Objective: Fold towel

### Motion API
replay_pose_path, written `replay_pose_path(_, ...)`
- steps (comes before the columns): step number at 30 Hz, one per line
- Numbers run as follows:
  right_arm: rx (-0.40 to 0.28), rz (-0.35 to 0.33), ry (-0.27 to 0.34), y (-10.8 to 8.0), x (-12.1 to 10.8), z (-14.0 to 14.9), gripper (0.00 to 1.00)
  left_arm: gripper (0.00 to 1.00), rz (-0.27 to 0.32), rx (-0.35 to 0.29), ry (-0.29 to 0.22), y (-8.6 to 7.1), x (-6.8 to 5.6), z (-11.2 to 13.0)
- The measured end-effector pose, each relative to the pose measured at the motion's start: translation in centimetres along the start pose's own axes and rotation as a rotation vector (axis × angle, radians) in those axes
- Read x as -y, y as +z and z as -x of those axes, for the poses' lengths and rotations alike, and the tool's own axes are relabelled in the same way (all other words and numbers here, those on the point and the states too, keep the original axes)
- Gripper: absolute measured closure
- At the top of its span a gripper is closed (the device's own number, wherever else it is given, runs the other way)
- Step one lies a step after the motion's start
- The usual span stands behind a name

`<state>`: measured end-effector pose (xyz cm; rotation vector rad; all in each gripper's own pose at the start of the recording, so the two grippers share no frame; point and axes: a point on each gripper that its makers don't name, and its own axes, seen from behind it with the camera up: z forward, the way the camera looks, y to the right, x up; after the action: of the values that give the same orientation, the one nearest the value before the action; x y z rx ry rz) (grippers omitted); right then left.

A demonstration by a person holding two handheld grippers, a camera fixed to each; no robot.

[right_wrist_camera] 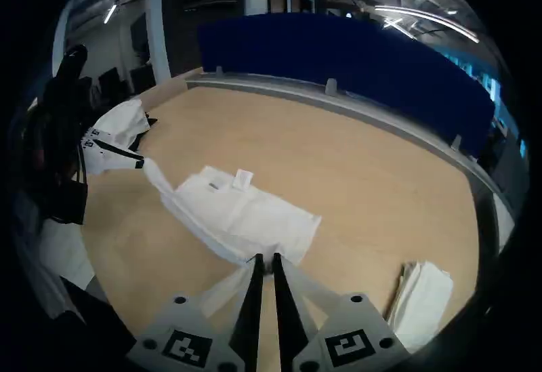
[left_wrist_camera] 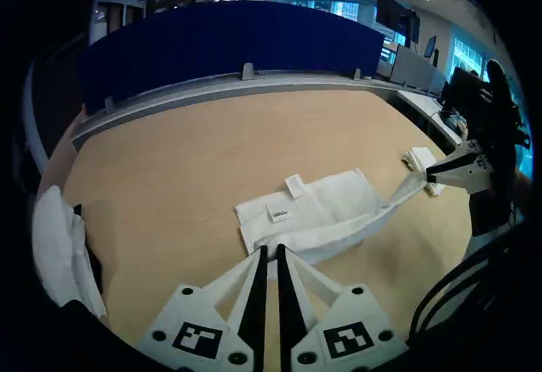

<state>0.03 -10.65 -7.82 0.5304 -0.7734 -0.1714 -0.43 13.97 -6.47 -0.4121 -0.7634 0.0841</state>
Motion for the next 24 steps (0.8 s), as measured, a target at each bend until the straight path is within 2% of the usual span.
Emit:
replay_pose_path(6,0.019,0.016,0.03,3.1,-1.9,-0.6,0.89,0.9,-0.011,0.023,-0.014,3.1,0.9,-0.4)
replay_pose_path(12,0.049,0.033,0.047,6.0,-3.1,-0.1,0.89,0.9,-0.031,0.055,-0.01,6.2,1.9,0.4)
replay_pose_path(18,0.078,0.039,0.057,7.9,-3.6,1.0,0.89,0.9,-0.041,0.075,0.003,8.3,2.3,1.0)
replay_pose_path(24,0.08,0.068,0.067,9.1,-4.4,1.4,0.89,0.9,-0.042,0.062,0.011,9.8,2.6,1.1)
